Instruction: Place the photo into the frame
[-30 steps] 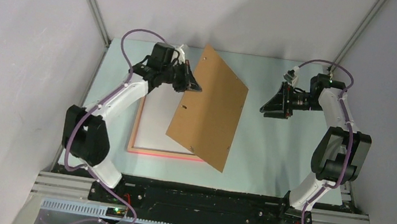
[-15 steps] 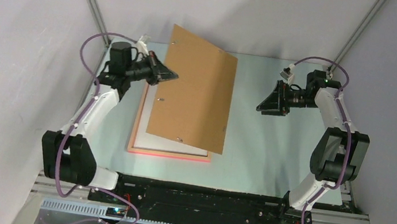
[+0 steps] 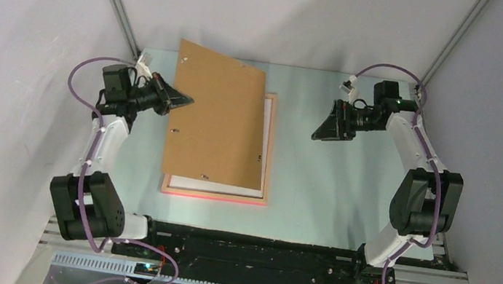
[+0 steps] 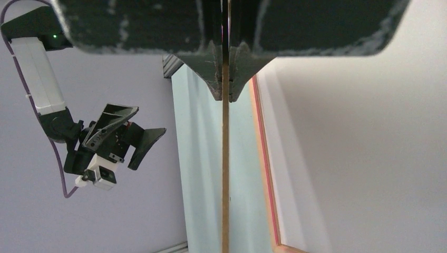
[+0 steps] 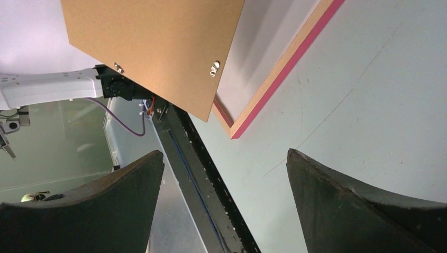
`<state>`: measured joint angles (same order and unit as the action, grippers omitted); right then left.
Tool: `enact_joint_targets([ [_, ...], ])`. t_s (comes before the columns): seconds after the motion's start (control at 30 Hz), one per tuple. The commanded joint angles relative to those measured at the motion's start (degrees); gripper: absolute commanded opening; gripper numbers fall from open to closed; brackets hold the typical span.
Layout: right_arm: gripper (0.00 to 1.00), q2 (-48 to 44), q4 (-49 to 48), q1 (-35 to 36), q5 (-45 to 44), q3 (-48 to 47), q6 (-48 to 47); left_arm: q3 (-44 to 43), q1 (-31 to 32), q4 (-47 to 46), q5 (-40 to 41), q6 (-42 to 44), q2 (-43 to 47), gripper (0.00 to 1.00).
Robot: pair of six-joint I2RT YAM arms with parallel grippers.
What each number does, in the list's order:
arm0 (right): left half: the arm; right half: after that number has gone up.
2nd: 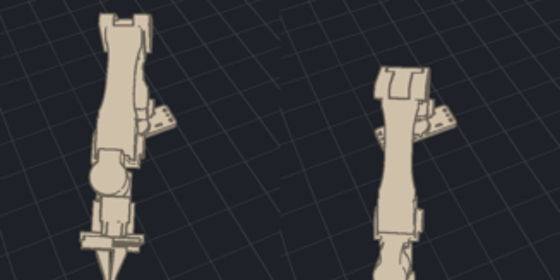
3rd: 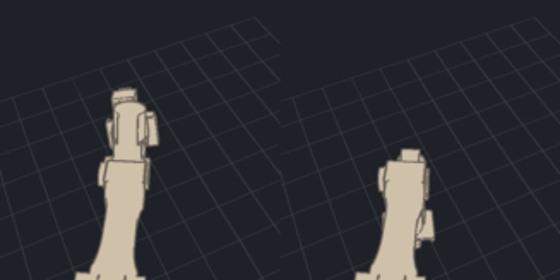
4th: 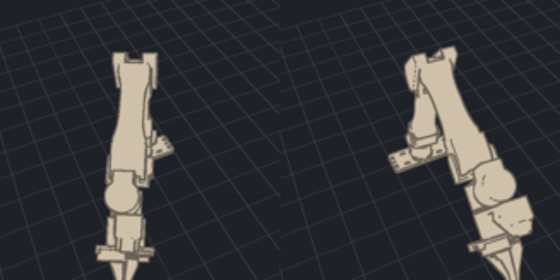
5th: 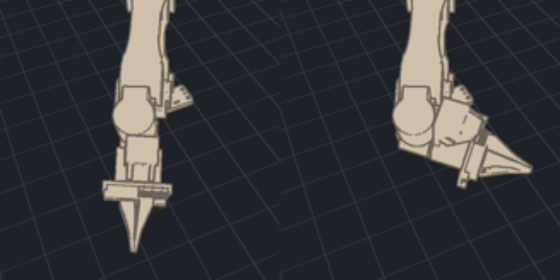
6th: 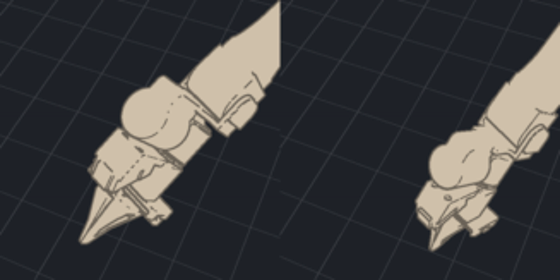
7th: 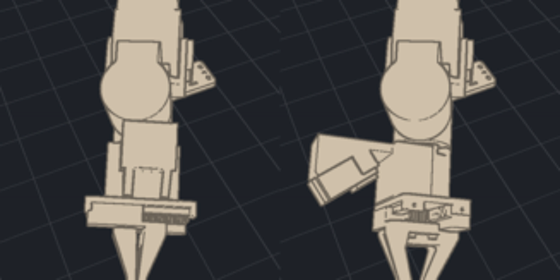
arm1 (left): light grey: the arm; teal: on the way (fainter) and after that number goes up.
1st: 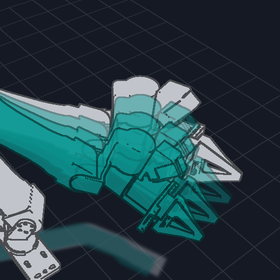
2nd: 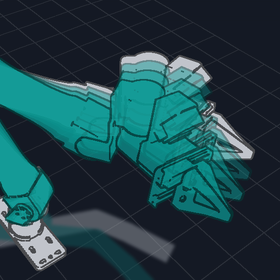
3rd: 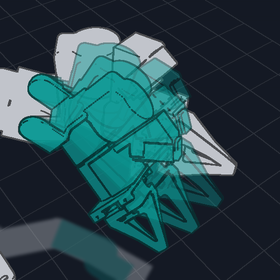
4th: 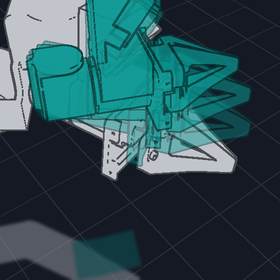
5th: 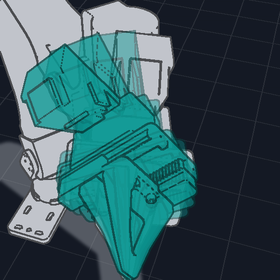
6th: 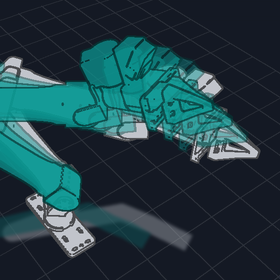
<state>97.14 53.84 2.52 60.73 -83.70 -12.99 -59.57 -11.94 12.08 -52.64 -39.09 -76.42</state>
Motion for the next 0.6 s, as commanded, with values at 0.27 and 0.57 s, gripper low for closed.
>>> enact_joint_targets([
  [0.27, 0.91, 1.7, -3.8, 3.1, -3.5, -0.5, 1.0, -2.7, -1.8, 5.2, -5.0, 9.5, -2.3, 0.0],
  [0.57, 0.9, 3.0, -4.4, 3.9, -3.9, -0.1, 1.2, -4.8, -1.8, 5.2, -5.1, 10.1, -6.9, 0.0],
])
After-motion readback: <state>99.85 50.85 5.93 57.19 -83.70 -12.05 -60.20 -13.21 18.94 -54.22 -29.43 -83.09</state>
